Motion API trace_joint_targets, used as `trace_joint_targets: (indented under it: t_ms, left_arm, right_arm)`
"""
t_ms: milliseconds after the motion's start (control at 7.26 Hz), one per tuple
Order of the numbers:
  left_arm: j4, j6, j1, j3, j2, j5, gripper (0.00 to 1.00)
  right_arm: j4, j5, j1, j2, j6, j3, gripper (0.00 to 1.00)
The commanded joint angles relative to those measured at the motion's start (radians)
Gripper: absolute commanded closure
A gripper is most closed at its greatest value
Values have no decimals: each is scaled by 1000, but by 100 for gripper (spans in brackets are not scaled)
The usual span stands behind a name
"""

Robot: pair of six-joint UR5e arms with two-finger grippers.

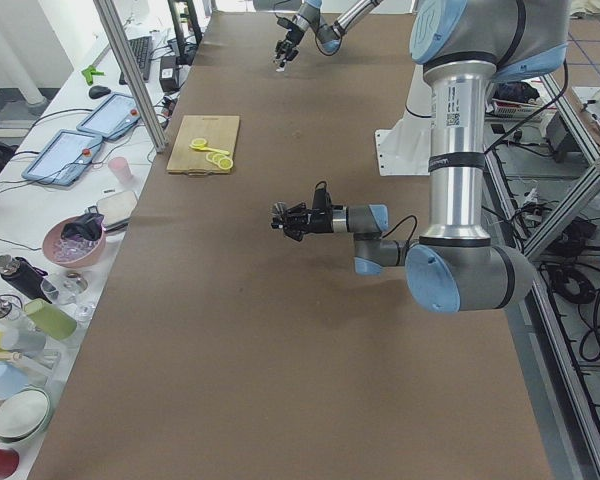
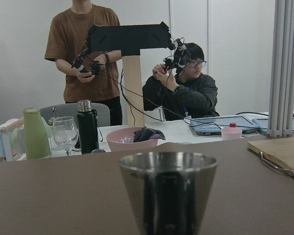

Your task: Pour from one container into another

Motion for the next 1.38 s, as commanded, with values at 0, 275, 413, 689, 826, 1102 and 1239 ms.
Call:
trace_joint_targets:
  t_ms: [0,275,413,689,826,1102,1239]
  left_arm:
    - [35,-70,-2,30,-3,-2,100]
    - [99,-117,-7,30,-8,-2,100]
    - [124,-139,-10,31,-14,0,100]
    - [127,-141,-11,88,-47,56,100]
    - [128,-139,-13,100,-72,67,100]
    - [131,-139,-14,128,-106,76,100]
    - [130,-139,-14,143,-114,83,100]
  right_arm:
    - [-9,6,-8,1,-2,-3,100]
    - [-13,6,-11,1,-5,-2,100]
    - [-15,7,-13,1,-9,-2,100]
    - [-23,6,-25,1,-44,-2,100]
    - [-24,3,-25,1,-48,0,100]
    - [-26,3,-28,0,-56,2,98]
    - [-26,3,-28,1,-56,5,83]
